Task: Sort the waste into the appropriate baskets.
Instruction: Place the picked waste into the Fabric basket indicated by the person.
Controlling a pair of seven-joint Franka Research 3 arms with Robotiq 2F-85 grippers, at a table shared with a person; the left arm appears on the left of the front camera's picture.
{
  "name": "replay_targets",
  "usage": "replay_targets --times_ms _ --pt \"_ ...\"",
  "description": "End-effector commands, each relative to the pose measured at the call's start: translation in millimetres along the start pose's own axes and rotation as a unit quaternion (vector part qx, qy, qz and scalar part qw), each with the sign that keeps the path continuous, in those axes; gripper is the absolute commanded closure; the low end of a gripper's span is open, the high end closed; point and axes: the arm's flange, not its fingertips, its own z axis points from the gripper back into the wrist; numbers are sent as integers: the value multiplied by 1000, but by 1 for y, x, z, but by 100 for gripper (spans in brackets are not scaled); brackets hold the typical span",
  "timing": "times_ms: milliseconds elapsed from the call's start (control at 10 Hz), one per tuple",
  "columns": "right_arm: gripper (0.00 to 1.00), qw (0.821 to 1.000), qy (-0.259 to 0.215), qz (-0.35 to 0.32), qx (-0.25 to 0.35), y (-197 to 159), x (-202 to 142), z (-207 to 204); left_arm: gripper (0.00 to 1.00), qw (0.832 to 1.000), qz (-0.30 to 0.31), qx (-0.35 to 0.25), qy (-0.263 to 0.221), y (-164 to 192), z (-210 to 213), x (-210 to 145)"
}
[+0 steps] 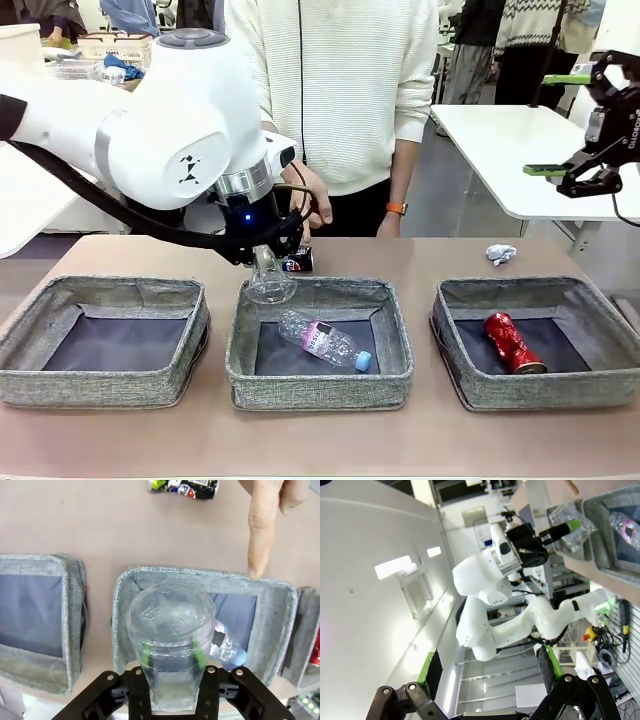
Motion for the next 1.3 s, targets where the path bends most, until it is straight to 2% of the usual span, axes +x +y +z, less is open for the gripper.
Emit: replay_targets --times_ms 0,200,300,500,1200 --pt "0 1000 2 5 2 2 0 0 66 1000 -1 11 7 -9 10 5" --pt "0 1000 2 5 2 2 0 0 66 1000 4 1 17 -8 7 8" --pt "0 1000 2 5 2 2 0 0 18 1000 -1 -10 20 -9 7 8" --pt "0 1000 2 5 2 2 0 0 0 1000 0 -11 17 -10 9 9" --pt "0 1000 2 5 2 2 0 0 0 1000 -1 -15 27 -2 20 13"
